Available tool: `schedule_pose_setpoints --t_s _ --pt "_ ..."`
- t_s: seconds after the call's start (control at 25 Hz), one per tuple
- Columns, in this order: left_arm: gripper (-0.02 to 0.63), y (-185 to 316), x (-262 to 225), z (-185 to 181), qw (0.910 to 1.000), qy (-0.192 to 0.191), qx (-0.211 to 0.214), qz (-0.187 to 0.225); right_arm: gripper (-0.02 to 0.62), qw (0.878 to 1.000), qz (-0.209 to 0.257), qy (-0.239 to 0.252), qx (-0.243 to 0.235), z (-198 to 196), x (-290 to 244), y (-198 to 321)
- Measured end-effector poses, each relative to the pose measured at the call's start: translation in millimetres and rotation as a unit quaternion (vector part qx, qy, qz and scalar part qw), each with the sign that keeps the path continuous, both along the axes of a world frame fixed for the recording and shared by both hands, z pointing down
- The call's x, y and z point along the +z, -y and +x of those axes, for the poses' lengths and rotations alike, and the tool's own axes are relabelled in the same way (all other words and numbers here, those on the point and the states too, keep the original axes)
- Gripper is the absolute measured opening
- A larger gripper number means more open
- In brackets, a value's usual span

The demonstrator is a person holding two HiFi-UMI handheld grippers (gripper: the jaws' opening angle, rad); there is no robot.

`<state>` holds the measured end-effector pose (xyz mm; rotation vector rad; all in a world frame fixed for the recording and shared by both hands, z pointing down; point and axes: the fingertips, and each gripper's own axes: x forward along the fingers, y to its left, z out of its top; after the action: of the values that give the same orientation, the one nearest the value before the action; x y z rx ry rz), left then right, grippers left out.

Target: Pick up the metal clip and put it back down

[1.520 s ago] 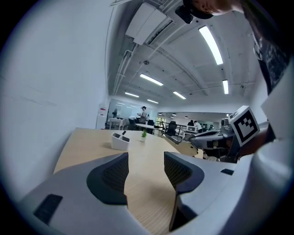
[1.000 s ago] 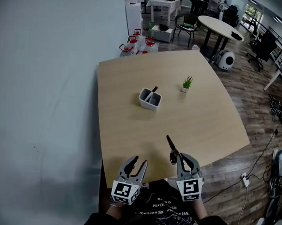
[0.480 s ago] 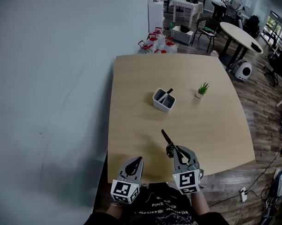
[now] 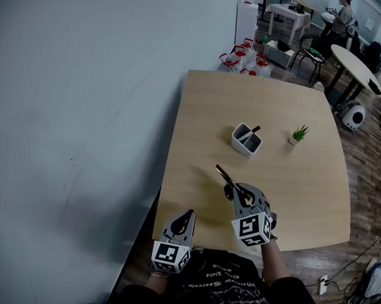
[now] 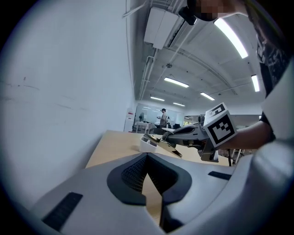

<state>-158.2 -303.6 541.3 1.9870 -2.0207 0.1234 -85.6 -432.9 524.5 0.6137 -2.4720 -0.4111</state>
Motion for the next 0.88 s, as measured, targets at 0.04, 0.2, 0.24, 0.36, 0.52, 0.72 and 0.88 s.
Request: schedule_pose_setpoints --t_s 0.04,0.2,0.24,0.36,0.52,0.72,0.88 --pt "0.008 -2 -1 -3 1.0 0.002 -0.008 -0.001 0.015 1.0 0.002 -0.004 -0.009 -7 2 2" --pt "0.008 -10 -3 -14 0.9993 0.004 -0.038 -0.004 0.015 0.999 0.007 -0.021 -0.037 -33 11 10" --pt "0.008 -12 -3 -17 0.999 0.005 -0.044 -0.005 0.015 0.999 0.009 -0.026 -0.044 -38 14 12" --pt "0.008 -20 -3 -23 0.998 0.009 -0.062 -0.011 0.015 0.997 0.016 -0.048 -0.065 -55 25 17" --pt "0.008 -27 0 -30 0.996 0.01 -0.086 -0.022 0.015 0.993 0.016 -0.074 -0.091 -73 45 22" --pt "0.008 -32 1 -38 0.9935 0.014 -0.109 -0.03 0.015 0.985 0.024 -0.113 -0.126 -94 73 24" --pt "0.008 -33 4 -41 0.9921 0.018 -0.118 -0.041 0.015 0.979 0.02 -0.142 -0.145 -106 99 26"
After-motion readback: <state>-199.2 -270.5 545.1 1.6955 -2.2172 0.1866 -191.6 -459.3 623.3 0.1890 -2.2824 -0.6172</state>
